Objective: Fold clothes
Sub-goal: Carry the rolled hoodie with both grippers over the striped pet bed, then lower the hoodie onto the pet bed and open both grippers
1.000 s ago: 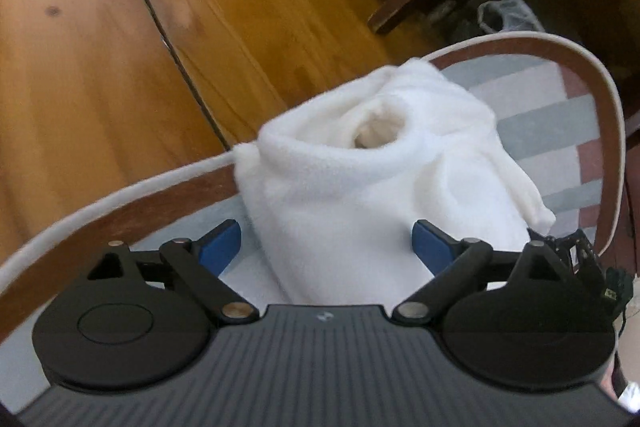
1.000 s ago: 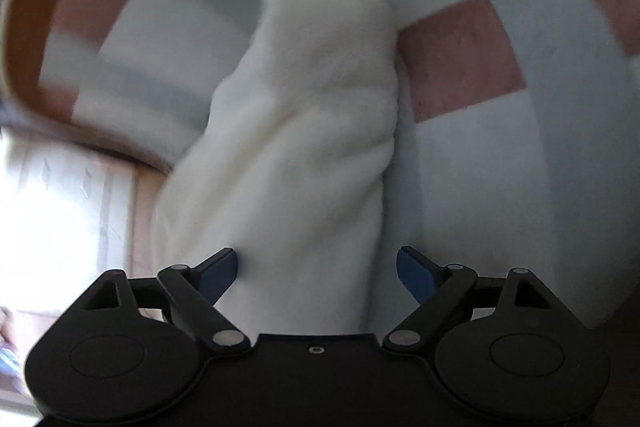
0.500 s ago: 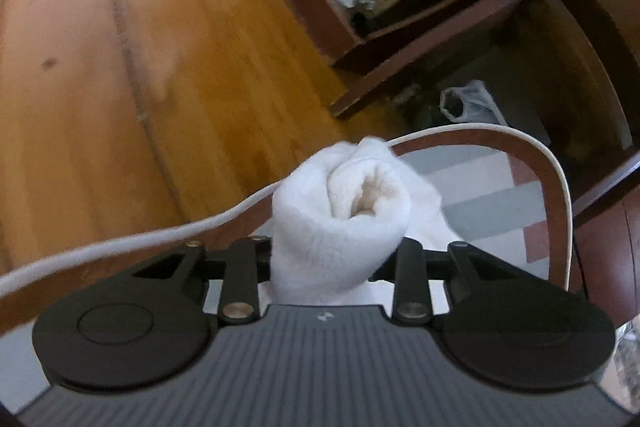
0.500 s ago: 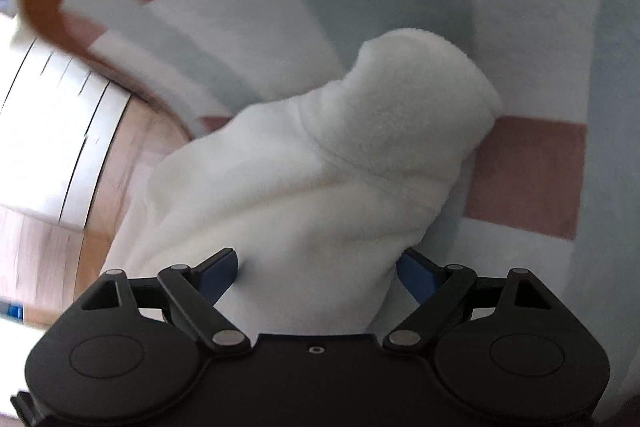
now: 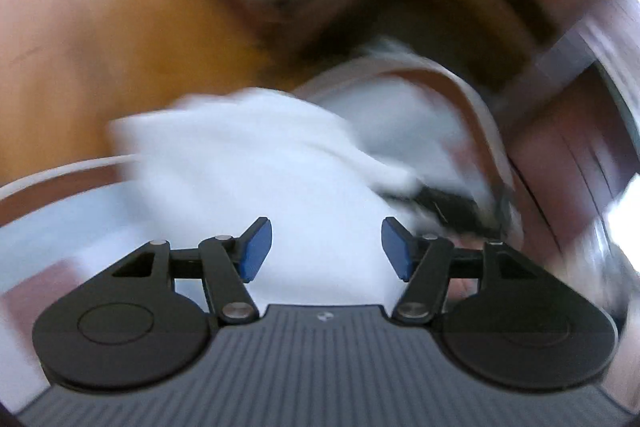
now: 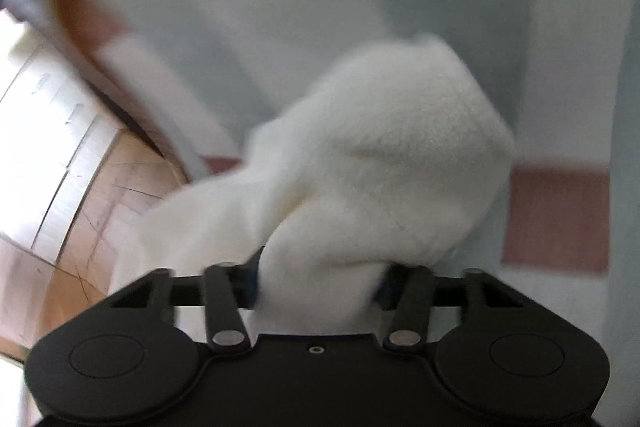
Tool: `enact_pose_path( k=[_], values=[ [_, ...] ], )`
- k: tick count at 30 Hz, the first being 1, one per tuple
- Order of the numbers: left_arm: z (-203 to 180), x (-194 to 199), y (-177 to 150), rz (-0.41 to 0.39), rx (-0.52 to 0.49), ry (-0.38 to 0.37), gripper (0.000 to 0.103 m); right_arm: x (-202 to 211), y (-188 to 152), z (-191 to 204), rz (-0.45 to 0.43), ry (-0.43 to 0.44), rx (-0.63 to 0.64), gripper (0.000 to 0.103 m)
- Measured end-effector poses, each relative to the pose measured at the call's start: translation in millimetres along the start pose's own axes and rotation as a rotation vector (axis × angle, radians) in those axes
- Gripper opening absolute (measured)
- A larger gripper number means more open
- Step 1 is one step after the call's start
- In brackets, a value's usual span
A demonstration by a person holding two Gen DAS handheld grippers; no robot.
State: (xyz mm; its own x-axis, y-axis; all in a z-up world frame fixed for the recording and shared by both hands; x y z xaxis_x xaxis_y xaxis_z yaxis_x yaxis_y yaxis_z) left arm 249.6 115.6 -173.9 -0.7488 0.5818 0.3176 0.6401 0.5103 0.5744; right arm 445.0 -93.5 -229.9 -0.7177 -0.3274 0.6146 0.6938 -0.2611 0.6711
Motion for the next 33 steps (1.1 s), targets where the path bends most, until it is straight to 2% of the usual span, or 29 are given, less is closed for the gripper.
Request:
enact_pose_path(
  k=[1,2,3,5,6,7,8,9,10,12,14,16,19,22,23,24,25,26,27,28,29,31,33],
  values=[
    [-13.6,-13.4,-16.8,0.038,-0.131,-0.040,0.075,5.7,3.2,4.3,-0.018,0.023,0.016,0.050],
    [-18.8,-28.9,-33.9,0.080,-0.253,-0.006,0.075,10.6,6.9,5.1,-0.026,0.047,0.029,0.047],
    [-18.8,-43.1,-47.0,0.117,-0.355,0.058,0.075,13.6,9.4,3.7,-0.023,0.061,0.032,0.043],
    [-16.2,-63.5,-65.6,0.164,-0.506,0.125,0.075,17.3,14.8,1.6,-0.006,0.066,0.051,0.040],
    [-13.3,-71.3,-73.4,0.191,-0.571,0.159,0.073,19.3,18.1,2.7,-0.001,0.068,0.069,0.038],
    [-6.2,-75.6,-78.4,0.221,-0.616,0.201,0.061,20.5,22.2,5.8,0.003,0.073,0.094,0.038],
    [2.3,-76.7,-78.4,0.245,-0.616,0.242,0.059,21.6,26.5,9.2,0.006,0.078,0.119,0.037],
    [8.1,-73.1,-73.4,0.259,-0.550,0.251,0.055,21.1,28.8,11.6,0.011,0.072,0.148,0.037],
    [13.6,-69.5,-68.5,0.273,-0.485,0.259,0.046,18.5,29.8,12.6,0.025,0.053,0.177,0.037],
    [21.4,-60.8,-60.3,0.283,-0.416,0.280,0.043,10.5,33.4,10.2,0.062,0.012,0.206,0.037],
    [25.8,-53.7,-59.2,0.275,-0.414,0.302,0.043,6.7,36.8,7.9,0.074,-0.003,0.187,0.037],
    [23.1,-40.1,-64.7,0.266,-0.458,0.340,0.043,8.3,35.4,10.2,0.077,-0.018,0.218,0.037],
    [24.7,-19.6,-64.1,0.246,-0.454,0.393,0.043,13.3,33.7,11.3,0.083,-0.014,0.265,0.037],
    [29.3,4.4,-59.3,0.234,-0.418,0.436,0.041,21.1,31.5,14.0,0.102,-0.022,0.243,0.038],
    [26.9,10.3,-55.2,0.228,-0.390,0.422,0.039,23.2,31.8,12.2,0.106,-0.025,0.201,0.042],
    [24.5,16.1,-51.0,0.223,-0.361,0.408,0.031,43.5,20.8,13.3,0.105,-0.020,0.145,0.048],
    [20.1,19.3,-45.1,0.209,-0.334,0.371,0.031,67.9,3.4,12.1,0.101,-0.005,0.091,0.048],
    [10.7,20.1,-37.9,0.180,-0.304,0.279,0.033,80.6,0.1,10.9,0.086,0.017,0.037,0.049],
    [0.1,23.4,-31.4,0.149,-0.276,0.179,0.041,90.1,1.8,10.7,0.058,0.042,0.001,0.051],
    [-7.4,24.8,-22.4,0.115,-0.255,0.109,0.047,96.2,1.5,15.7,0.034,0.035,0.048,0.051],
    [-13.4,23.9,-12.8,0.080,-0.249,0.063,0.047,101.4,0.6,22.3,0.012,0.018,0.116,0.051],
    [-17.8,6.4,5.0,0.039,-0.308,0.076,0.049,111.1,-3.3,40.2,-0.033,-0.020,0.279,0.051],
    [-6.2,-26.2,21.5,0.062,-0.318,0.146,0.050,118.3,-13.0,69.7,-0.079,-0.073,0.481,0.051]
  ],
)
Point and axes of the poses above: each gripper's, at about its wrist camera, not at the fingertips, and x roughly against the way its jaws point, z to its left, y to its top, the point moved 10 cm from there along -x, roughly the way its jaws point, and after that the axes turned 11 degrees about x, right-handed, at the moved point
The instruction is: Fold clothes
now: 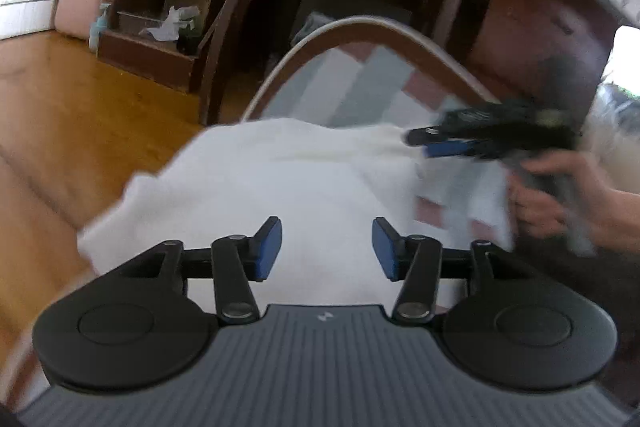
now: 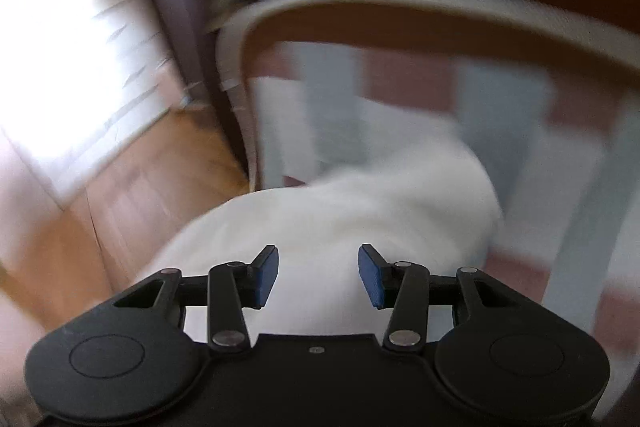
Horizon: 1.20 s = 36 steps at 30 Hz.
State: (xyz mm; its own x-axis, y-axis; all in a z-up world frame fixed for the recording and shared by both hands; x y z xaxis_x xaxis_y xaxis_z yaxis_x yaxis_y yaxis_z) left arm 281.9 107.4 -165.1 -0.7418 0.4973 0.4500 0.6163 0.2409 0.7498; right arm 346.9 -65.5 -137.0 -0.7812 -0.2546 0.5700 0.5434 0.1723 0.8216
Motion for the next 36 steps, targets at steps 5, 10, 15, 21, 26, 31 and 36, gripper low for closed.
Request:
enact_pose_path(
  k=[5,10,15,21,26,31,36],
  values=[
    [91.0,-51.1,5.1,0.084,0.240,0.178,0.018,-1.0,-13.6,65.2,0.071,0.139,0.266,0.053],
    [122.1,-46.3,1.1,0.084,0.332,0.175,0.003,0.4,-76.2,118.8,0.159,0.191,0.478,0.055],
    [100.9,-41.1,-0.3,0.111,0.237,0.283,0.003,41.3,-103.7,116.5,0.169,0.225,0.434,0.061],
    [60.3,-19.0,-18.3,0.187,0.101,0.426,0.060,64.3,-129.4,122.3,0.316,0.355,0.349,0.063],
    [-1.0,27.2,-40.4,0.225,0.063,0.368,0.075,123.6,-121.5,105.3,0.245,0.234,0.311,0.064],
    [-48.2,76.0,-48.0,0.177,0.101,0.298,0.095,161.0,-98.2,96.9,0.171,0.129,0.264,0.073],
    [-65.7,109.7,-53.0,0.153,0.161,0.255,0.098,174.2,-108.9,102.2,0.153,0.076,0.217,0.078]
  ],
)
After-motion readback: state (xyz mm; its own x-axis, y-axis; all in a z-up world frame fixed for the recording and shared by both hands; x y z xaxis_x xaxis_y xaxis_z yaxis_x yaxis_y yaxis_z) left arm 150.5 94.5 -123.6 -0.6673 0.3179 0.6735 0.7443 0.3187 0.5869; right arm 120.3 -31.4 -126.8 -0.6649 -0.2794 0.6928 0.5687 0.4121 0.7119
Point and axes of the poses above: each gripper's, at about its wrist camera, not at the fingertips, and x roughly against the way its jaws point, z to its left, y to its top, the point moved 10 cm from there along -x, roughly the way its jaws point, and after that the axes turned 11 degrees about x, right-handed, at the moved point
